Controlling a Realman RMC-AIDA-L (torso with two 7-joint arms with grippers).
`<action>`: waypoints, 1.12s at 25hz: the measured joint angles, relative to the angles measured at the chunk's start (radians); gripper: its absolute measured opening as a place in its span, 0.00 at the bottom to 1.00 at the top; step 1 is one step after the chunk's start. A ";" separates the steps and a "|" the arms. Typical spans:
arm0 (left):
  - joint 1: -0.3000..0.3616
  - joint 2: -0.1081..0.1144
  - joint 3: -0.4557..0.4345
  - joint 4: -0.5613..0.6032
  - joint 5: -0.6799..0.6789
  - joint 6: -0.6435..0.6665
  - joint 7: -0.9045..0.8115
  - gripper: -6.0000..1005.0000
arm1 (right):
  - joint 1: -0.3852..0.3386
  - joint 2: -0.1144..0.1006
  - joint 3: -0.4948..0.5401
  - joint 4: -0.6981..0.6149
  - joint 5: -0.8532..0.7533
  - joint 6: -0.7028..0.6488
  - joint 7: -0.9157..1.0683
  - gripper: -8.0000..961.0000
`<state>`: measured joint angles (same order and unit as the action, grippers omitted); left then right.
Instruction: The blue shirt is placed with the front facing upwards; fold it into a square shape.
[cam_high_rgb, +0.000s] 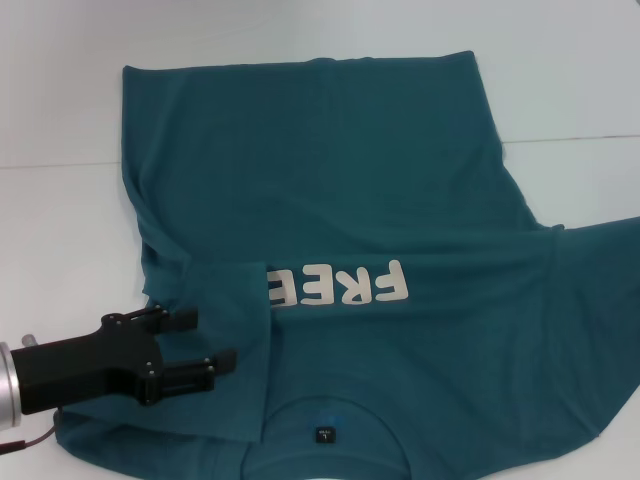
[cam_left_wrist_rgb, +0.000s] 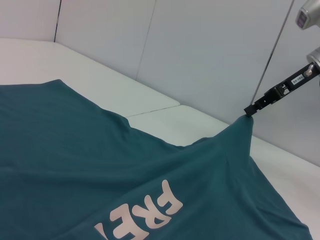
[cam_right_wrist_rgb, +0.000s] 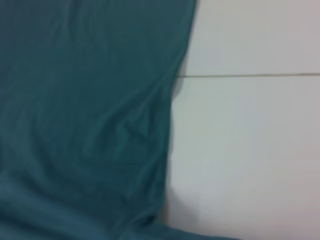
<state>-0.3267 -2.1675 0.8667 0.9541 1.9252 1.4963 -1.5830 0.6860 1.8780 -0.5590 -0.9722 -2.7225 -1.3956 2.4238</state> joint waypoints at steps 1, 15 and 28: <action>0.000 0.000 0.000 0.000 0.000 0.000 0.000 0.86 | 0.002 0.002 -0.003 0.000 0.000 -0.005 0.000 0.02; -0.009 0.002 0.004 0.000 0.005 -0.001 0.001 0.85 | 0.212 0.077 -0.163 -0.037 -0.134 -0.191 0.043 0.03; -0.014 0.002 0.003 0.000 0.012 -0.001 0.014 0.86 | 0.396 0.163 -0.394 0.073 -0.208 -0.155 0.190 0.03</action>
<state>-0.3404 -2.1659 0.8696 0.9541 1.9375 1.4956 -1.5691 1.0816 2.0412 -0.9529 -0.8990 -2.9301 -1.5507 2.6138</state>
